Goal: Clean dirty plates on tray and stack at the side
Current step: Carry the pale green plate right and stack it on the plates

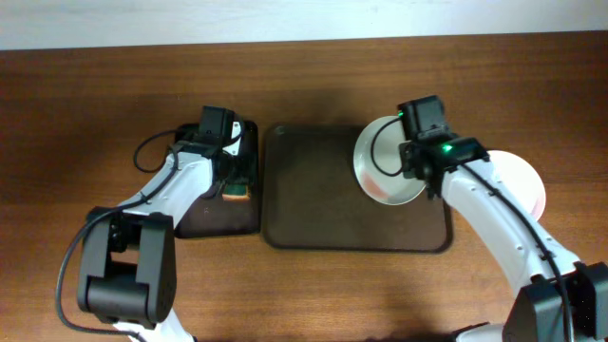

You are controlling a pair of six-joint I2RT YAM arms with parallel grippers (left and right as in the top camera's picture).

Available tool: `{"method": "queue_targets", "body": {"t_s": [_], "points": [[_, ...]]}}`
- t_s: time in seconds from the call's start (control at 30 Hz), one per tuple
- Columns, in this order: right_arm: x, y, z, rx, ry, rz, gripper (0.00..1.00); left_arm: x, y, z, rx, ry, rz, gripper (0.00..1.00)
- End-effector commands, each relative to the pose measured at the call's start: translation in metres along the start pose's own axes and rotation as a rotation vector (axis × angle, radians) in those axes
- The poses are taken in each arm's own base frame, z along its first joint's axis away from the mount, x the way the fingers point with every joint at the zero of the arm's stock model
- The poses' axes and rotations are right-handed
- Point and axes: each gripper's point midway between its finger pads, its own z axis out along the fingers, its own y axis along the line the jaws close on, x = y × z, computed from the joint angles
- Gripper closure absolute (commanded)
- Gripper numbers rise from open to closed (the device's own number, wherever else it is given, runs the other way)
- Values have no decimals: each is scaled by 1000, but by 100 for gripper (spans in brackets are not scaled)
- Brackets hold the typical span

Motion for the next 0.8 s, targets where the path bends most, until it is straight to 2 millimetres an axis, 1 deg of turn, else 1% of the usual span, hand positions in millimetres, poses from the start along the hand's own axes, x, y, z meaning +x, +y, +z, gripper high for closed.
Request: {"method": "queue_targets", "body": {"t_s": [0.0, 0.03, 0.07, 0.17, 0.27, 0.3, 0.4, 0.47, 0.5, 0.53, 0.57, 0.6, 0.63, 0.7, 0.73, 0.77], "points": [[-23, -14, -33, 212, -115, -61, 96, 7, 2, 12, -5, 24, 1, 37], [-27, -13, -39, 247, -142, -70, 96, 6, 2, 12, -4, 19, 1, 41], [-32, -9, -47, 282, -173, -82, 96, 4, 1, 12, -3, 11, 1, 43], [-41, 2, -67, 348, -246, -108, 96, 4, 1, 13, -4, 9, 2, 41], [-50, 3, -83, 422, -310, -98, 96, 6, 2, 16, -4, 18, 1, 40], [-52, 2, -88, 446, -327, -89, 96, 7, 2, 17, -4, 25, 1, 38], [-57, -4, -95, 491, -352, -62, 96, 11, 2, 21, -5, 38, 1, 38], [-58, -4, -96, 487, -360, -46, 96, 11, 1, 22, -2, 40, 1, 39], [-58, -3, -96, 475, -366, -18, 96, 11, 1, 22, -2, 39, 1, 43], [-57, 5, -91, 420, -360, -17, 96, 9, 1, 22, -1, 32, 1, 56], [-57, 17, -85, 342, -351, -30, 96, 6, 1, 22, -1, 20, 1, 72], [-55, 26, -82, 283, -343, -18, 96, 2, 1, 22, 0, 4, 2, 98], [-50, 30, -78, 244, -329, 28, 96, -4, 1, 22, 1, -21, 2, 100], [-40, 25, -70, 220, -284, 102, 96, -13, 2, 20, -5, -47, 1, 100], [-32, 18, -57, 187, -228, 155, 96, -20, 2, 16, -8, -59, 1, 100], [-26, 11, -47, 155, -179, 197, 96, -23, 3, 13, -20, -59, 1, 98]]}}
